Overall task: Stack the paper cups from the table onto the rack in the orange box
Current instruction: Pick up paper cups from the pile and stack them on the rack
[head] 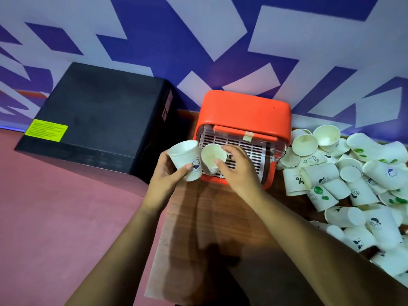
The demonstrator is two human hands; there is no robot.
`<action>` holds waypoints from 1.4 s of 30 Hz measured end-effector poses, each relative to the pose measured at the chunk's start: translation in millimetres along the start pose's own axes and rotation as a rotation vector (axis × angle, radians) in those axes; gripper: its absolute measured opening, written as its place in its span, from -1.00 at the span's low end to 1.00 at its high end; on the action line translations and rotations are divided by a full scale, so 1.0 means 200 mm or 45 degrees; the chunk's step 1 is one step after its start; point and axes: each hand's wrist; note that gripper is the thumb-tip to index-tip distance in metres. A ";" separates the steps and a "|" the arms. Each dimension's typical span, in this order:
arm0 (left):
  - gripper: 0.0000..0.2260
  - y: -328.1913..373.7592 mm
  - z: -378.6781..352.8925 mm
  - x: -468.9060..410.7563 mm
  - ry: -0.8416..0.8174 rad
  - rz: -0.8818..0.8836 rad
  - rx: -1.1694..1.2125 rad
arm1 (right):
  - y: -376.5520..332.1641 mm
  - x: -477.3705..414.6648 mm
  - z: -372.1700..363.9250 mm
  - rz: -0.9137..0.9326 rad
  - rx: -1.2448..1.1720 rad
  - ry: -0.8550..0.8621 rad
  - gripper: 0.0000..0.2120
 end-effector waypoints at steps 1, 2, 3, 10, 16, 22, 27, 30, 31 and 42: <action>-0.49 0.01 -0.01 -0.02 -0.048 -0.009 -0.047 | -0.03 0.02 0.03 -0.023 -0.171 -0.066 -0.57; -0.46 0.03 -0.03 -0.04 -0.091 -0.016 -0.106 | -0.06 0.03 0.06 -0.039 -0.329 -0.146 -0.57; -0.44 0.03 -0.04 -0.07 -0.130 -0.022 -0.162 | -0.08 0.03 0.09 -0.036 -0.454 -0.204 -0.56; -0.40 0.04 -0.10 -0.21 -0.362 -0.032 -0.463 | -0.08 0.00 0.14 0.037 -0.555 -0.176 -0.56; -0.45 0.01 -0.07 -0.23 -0.405 0.000 -0.402 | 0.01 -0.03 0.08 0.013 -0.550 -0.147 -0.55; -0.44 -0.08 -0.03 -0.27 -0.299 -0.021 -0.773 | 0.10 -0.06 0.01 -0.042 -0.246 -0.109 -0.47; -0.36 -0.17 -0.02 -0.27 -0.281 0.167 -0.826 | 0.13 -0.08 -0.04 -0.134 -0.036 -0.174 -0.42; -0.35 -0.20 -0.01 -0.27 -0.280 0.202 -0.847 | 0.15 -0.07 -0.04 -0.204 -0.050 -0.249 -0.43; -0.34 -0.21 0.00 -0.27 -0.291 0.202 -0.822 | 0.16 -0.06 -0.03 -0.207 -0.068 -0.247 -0.42; -0.87 -0.34 -0.36 0.01 -0.298 0.278 -0.709 | 0.45 0.47 0.43 -0.330 0.180 -0.040 -0.65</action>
Point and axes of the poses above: each hand's wrist, its own x-axis away from the middle knuckle, its own z-axis out of the back of the hand, y = z × x, and after that the axes turned 14 degrees about -y, right-handed
